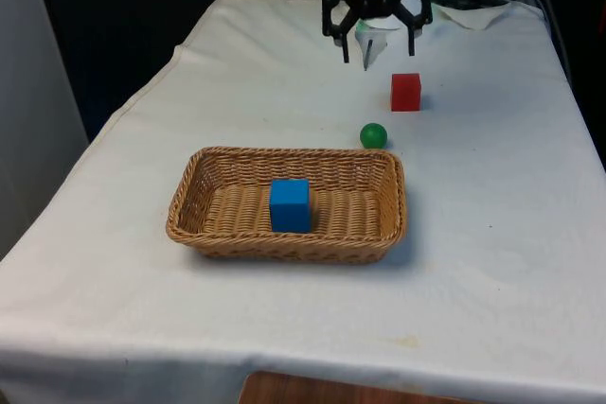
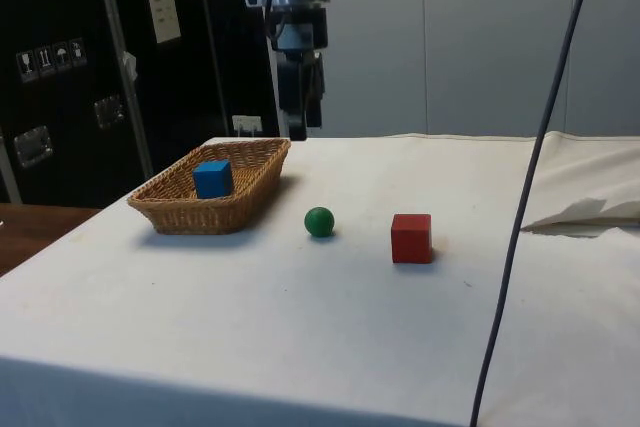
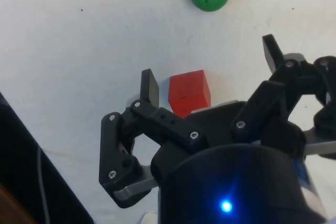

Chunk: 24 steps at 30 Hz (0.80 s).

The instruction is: Place all non-red objects into the basket.

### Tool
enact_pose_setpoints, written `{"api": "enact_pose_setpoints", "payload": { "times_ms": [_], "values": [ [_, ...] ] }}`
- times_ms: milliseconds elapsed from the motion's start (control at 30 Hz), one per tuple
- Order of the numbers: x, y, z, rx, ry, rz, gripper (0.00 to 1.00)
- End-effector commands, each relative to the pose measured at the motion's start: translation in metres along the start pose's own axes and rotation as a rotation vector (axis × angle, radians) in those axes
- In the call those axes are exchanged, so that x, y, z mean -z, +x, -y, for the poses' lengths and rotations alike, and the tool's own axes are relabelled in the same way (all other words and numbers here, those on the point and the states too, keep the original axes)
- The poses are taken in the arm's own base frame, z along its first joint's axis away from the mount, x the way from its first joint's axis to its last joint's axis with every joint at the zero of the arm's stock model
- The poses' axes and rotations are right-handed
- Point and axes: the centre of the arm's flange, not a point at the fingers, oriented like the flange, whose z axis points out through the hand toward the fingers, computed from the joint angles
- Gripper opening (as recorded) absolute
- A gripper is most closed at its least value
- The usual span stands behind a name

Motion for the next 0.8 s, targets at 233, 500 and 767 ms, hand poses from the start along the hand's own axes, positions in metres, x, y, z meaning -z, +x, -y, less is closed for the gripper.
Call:
{"api": "enact_pose_setpoints", "payload": {
  "times_ms": [233, 500, 767],
  "values": [
    [-0.014, 0.000, 0.015, -0.024, -0.003, -0.008, 1.00],
    [-0.023, 0.001, 0.022, -0.026, -0.005, 0.007, 1.00],
    [-0.047, 0.002, 0.024, -0.051, -0.015, -0.001, 1.00]
  ]
}}
